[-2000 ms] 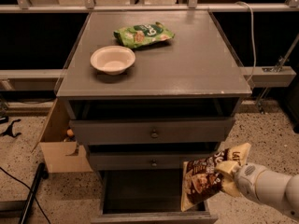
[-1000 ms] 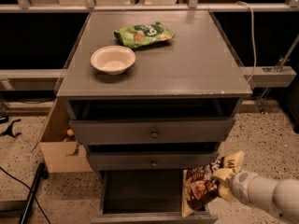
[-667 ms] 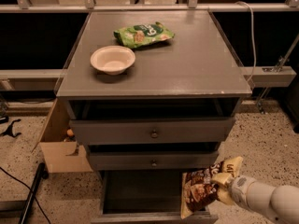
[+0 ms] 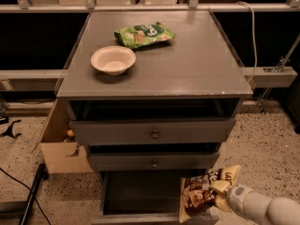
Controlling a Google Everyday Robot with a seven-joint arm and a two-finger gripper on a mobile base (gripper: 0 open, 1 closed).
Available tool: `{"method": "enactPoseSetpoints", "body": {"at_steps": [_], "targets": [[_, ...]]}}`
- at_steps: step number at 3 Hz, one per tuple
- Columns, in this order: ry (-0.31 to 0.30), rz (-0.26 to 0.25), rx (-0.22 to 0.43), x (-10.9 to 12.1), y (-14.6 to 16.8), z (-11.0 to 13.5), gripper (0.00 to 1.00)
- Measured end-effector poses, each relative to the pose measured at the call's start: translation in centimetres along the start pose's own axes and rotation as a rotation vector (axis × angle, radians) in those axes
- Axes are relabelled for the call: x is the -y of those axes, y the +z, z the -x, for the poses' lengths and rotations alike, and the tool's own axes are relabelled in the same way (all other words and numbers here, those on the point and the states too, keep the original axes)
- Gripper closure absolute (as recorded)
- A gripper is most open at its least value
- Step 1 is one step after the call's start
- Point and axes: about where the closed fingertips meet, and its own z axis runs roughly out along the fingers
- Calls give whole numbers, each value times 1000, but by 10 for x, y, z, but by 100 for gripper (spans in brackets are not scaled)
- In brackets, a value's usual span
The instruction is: Place brown chip bag into bottom drawer
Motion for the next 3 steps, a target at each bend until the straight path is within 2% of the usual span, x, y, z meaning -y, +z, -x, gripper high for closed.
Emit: {"method": "enactPoseSetpoints", "body": {"at_steps": [1,3], "targets": [[-17,-6,3,-5,9,2,100],[-40,-51,18,-25,61,12,100]]}}
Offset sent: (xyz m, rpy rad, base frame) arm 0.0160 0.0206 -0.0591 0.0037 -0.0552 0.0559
